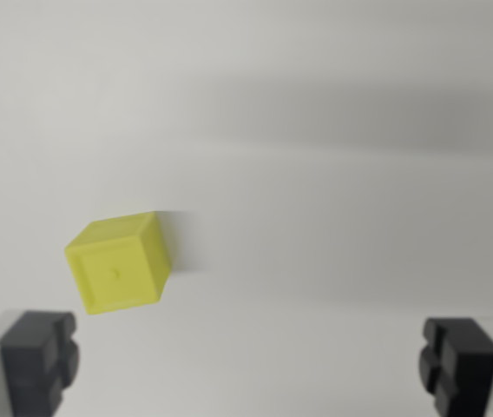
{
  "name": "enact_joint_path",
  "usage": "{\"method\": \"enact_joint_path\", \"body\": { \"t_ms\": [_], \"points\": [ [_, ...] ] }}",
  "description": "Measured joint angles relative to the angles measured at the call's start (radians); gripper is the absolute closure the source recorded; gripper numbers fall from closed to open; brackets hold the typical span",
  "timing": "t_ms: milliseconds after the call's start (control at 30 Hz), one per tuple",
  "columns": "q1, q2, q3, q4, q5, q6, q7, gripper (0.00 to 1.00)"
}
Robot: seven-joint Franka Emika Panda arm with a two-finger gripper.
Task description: Pick yellow cube
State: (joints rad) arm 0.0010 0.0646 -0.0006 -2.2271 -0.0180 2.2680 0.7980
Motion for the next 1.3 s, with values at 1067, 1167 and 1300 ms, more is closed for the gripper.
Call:
{"method": "enact_joint_path", "body": {
  "t_ms": [1067, 1167, 1300],
  "points": [
    [0.081, 0.049, 0.000, -0.190, 0.005, 0.248, -0.007, 0.00],
    [0.090, 0.057, 0.000, -0.204, 0.006, 0.272, -0.007, 0.00],
    [0.101, 0.070, 0.000, -0.222, 0.007, 0.304, -0.008, 0.00]
  ]
}}
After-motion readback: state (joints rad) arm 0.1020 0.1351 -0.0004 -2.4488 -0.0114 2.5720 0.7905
